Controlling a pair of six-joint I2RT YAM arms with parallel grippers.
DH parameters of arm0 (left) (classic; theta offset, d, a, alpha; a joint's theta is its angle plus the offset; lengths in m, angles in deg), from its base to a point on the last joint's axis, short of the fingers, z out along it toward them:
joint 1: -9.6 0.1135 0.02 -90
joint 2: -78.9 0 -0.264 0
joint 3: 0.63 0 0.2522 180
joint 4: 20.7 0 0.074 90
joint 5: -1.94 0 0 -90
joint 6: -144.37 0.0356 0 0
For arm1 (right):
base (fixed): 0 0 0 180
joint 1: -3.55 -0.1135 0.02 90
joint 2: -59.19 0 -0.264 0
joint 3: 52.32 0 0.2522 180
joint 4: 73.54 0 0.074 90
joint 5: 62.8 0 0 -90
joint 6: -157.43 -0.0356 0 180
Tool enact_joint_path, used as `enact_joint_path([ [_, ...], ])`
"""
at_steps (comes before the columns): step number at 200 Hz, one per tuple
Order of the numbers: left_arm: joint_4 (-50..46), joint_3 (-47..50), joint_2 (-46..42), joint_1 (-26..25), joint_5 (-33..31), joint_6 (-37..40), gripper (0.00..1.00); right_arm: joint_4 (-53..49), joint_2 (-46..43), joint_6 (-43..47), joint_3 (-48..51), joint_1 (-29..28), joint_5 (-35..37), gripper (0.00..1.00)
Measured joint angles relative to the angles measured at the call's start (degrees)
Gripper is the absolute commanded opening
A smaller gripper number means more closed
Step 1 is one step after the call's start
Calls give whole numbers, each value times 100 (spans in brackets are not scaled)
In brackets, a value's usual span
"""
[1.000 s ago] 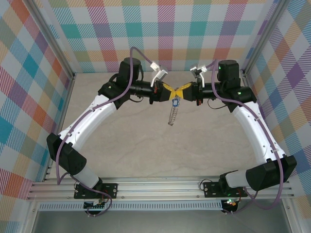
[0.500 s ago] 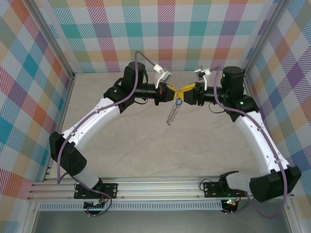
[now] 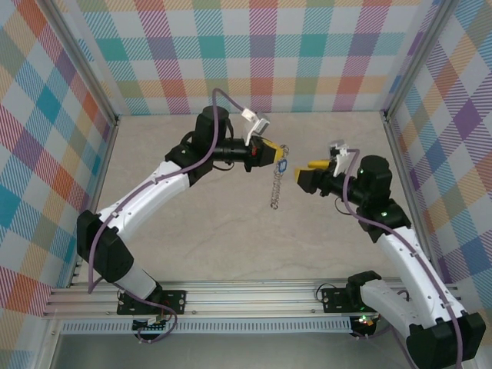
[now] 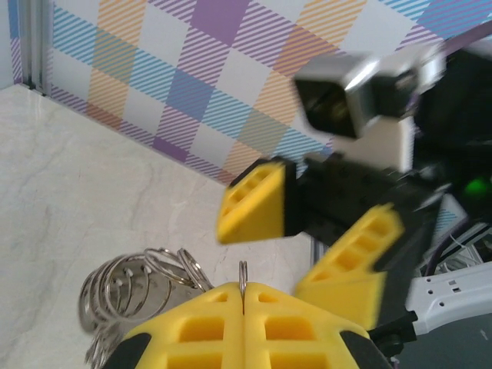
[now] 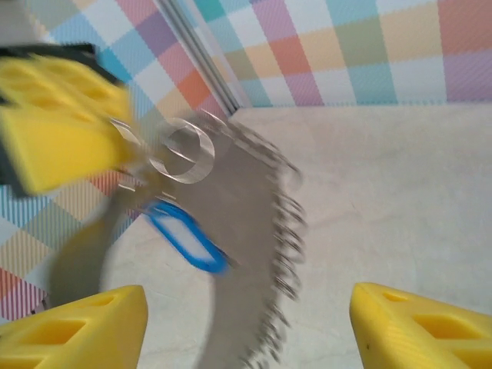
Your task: Put the keys on the keyring
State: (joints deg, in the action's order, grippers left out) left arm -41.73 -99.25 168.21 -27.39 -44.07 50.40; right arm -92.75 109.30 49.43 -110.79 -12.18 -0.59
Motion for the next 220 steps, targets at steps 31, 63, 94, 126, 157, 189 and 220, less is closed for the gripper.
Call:
enact_joint_path([
  [31, 210, 313, -323, 0, -81, -107, 0, 251, 4, -284, 542, 0, 20, 76],
  [63, 444, 581, -570, 0, -181, -212, 0, 459, -2, -479, 748, 0, 22, 77],
  [94, 608, 713, -625, 0, -275, -323, 0, 538, -9, -533, 868, 0, 61, 81],
  [126, 667, 776, -627, 0, -319, -417, 0, 525, -35, -494, 870, 0, 247, 92],
  [157, 748, 855, -662, 0, -363, -442, 0, 431, -44, -376, 866, 0, 503, 100],
  [189, 745, 920, -765, 0, -433, -442, 0, 339, 92, -365, 761, 0, 765, 100],
  [220, 752, 925, -813, 0, -466, -442, 0, 271, 247, -586, 632, 0, 1388, 100],
])
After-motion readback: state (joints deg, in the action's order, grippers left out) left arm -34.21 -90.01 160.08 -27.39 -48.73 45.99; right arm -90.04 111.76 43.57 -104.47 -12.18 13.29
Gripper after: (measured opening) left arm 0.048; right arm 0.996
